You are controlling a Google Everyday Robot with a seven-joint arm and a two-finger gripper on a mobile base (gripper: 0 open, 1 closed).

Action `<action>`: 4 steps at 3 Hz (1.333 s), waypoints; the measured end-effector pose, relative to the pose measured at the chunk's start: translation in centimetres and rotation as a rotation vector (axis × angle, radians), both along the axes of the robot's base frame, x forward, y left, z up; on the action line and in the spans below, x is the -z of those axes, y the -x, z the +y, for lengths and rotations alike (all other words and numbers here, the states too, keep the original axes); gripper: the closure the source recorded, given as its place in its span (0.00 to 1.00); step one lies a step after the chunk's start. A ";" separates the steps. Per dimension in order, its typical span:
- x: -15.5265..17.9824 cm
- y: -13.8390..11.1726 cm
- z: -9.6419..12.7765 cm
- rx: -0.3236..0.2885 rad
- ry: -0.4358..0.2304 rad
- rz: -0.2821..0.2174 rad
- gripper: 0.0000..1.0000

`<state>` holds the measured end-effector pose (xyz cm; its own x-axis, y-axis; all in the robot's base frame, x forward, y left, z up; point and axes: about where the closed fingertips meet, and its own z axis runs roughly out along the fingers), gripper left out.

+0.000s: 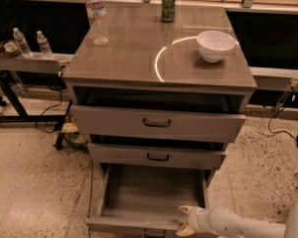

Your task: Close bottom drawer

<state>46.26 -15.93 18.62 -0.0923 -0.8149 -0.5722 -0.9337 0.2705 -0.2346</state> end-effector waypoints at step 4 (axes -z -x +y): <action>-10.0 -5.9 -1.9 0.102 -0.050 -0.298 1.00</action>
Offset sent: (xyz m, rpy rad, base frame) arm 0.0581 0.0076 0.0408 0.0383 -0.2013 -0.0289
